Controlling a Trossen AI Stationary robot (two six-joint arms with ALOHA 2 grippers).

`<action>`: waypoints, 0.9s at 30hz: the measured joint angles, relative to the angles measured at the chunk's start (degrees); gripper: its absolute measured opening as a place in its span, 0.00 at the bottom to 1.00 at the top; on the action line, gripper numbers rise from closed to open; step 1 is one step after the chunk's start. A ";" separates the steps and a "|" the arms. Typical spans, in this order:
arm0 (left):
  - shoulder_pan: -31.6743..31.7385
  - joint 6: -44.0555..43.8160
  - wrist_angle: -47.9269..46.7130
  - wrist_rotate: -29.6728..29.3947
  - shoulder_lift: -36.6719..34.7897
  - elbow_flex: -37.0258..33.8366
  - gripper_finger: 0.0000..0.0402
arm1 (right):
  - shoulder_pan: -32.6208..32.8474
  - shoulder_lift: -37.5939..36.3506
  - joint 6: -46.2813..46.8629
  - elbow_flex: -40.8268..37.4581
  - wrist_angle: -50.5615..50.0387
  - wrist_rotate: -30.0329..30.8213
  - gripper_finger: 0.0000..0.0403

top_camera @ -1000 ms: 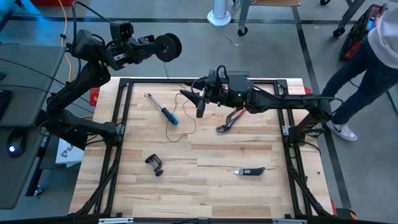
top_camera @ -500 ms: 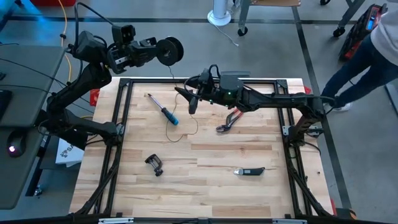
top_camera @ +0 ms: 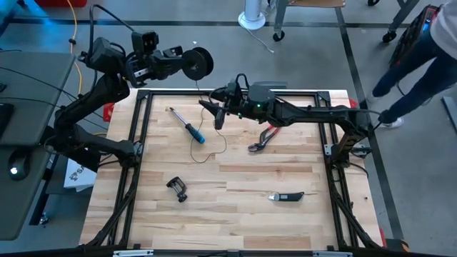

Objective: Coil cords
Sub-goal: Coil the black wire onto the black spool

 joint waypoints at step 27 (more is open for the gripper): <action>-0.89 1.37 -0.30 -0.01 1.13 -0.04 0.00 | 0.00 0.24 -0.41 0.02 -3.93 0.21 0.20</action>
